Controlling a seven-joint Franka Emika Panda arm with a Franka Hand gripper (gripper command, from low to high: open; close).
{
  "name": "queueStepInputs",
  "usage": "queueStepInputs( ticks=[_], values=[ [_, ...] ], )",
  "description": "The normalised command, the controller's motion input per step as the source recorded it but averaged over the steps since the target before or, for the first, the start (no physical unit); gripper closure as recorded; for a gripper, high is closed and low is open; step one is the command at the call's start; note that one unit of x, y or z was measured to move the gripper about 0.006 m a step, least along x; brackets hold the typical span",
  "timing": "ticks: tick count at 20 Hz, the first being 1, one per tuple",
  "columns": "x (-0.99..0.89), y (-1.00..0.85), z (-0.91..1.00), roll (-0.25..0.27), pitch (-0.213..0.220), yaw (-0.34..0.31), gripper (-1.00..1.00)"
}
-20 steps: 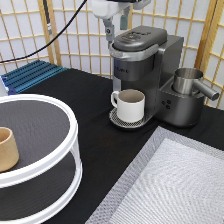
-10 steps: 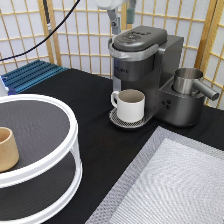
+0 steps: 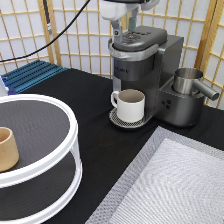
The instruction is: Make coffee
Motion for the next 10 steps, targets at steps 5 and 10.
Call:
queueStepInputs(
  ticks=[5,10],
  values=[
    [0.10,0.05,0.00,0.009,0.034,-0.020,-1.00],
    [0.07,-0.01,0.00,0.030,0.046,-0.029,-1.00]
  ],
)
